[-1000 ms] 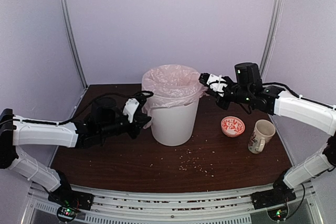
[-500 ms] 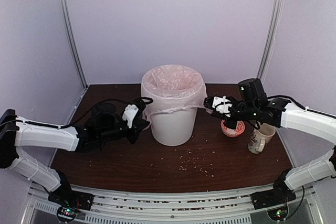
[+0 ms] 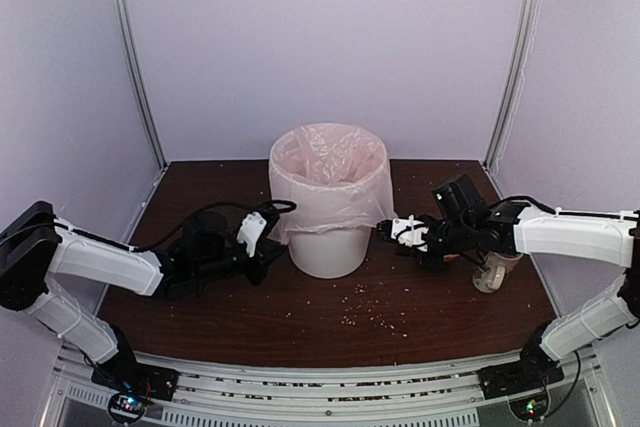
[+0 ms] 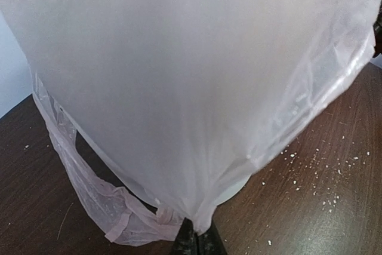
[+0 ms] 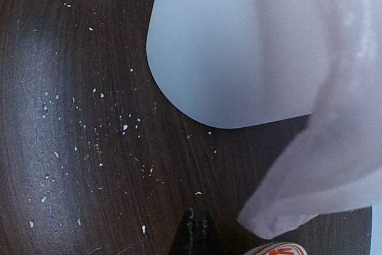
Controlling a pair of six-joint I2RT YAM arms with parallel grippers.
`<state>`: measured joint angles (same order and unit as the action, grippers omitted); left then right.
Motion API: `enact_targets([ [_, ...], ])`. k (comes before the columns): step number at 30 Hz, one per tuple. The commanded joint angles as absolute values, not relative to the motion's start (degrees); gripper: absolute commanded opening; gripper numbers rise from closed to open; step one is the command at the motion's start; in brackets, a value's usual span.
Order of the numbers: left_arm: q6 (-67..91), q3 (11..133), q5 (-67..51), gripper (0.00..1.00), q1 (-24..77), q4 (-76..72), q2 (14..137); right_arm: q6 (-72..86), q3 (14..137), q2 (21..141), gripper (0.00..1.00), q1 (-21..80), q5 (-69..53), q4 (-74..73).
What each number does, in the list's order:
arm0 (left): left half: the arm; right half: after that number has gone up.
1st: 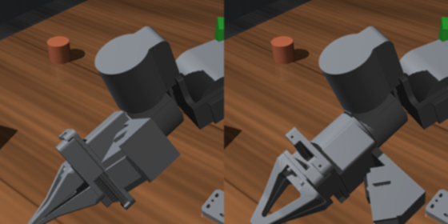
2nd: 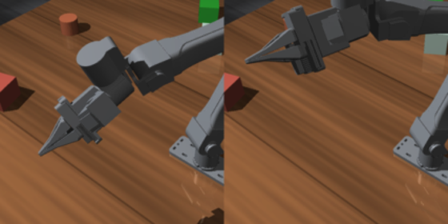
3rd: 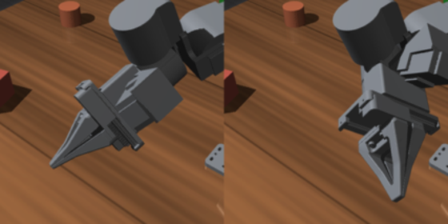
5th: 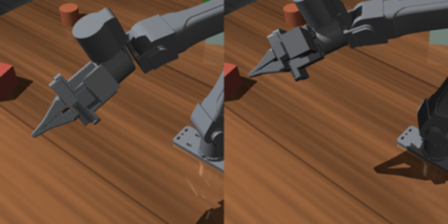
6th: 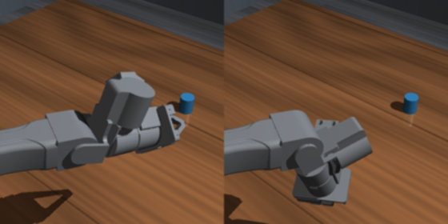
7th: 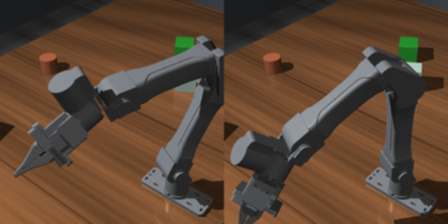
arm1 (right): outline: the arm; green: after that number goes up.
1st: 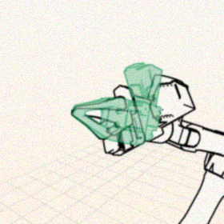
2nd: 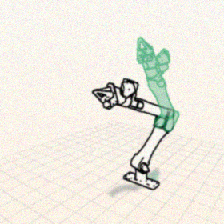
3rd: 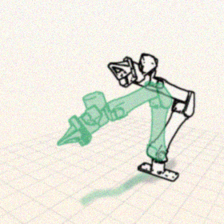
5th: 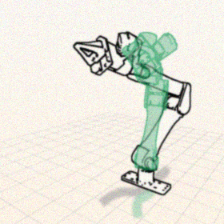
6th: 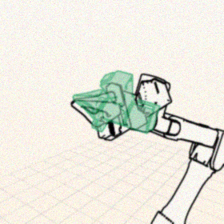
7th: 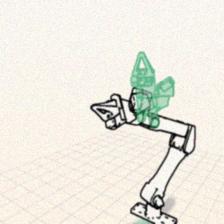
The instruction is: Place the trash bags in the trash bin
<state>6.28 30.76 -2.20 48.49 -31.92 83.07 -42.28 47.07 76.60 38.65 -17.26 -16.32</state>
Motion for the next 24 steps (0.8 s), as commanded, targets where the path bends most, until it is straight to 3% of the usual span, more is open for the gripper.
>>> enact_targets([
  [1, 7.7, 29.0, -3.2, 0.05, 48.7, -36.0, 82.9, -42.8, 47.3, 76.8, 0.02, 39.2, -18.1, -18.4],
  [4, 8.5, 27.9, -5.2, 0.36, 48.7, -34.2, 80.5, -42.8, 48.1, 74.6, 0.18, 39.2, -19.6, -21.4],
  [8, 8.9, 25.8, -8.7, 0.53, 48.9, -31.0, 74.4, -45.4, 48.8, 70.5, 0.36, 39.2, -21.3, -29.0],
  [13, 7.6, 26.1, -9.5, 0.59, 48.9, -23.9, 64.0, -40.9, 50.3, 65.0, 0.40, 38.3, -20.7, -33.3],
  [18, 8.2, 28.3, 4.2, 0.68, 47.0, -20.0, 57.4, -33.4, 55.7, 64.4, 0.41, 29.9, -29.8, -33.6],
  [21, 14.0, 28.6, 11.0, 0.71, 41.8, -22.6, 55.8, -24.6, 56.5, 65.8, 0.41, 23.8, -31.2, -26.2],
  [24, 23.1, 29.2, 6.5, 0.73, 32.5, -26.3, 57.5, -18.5, 59.3, 69.1, 0.44, 20.1, -30.4, -23.0],
])
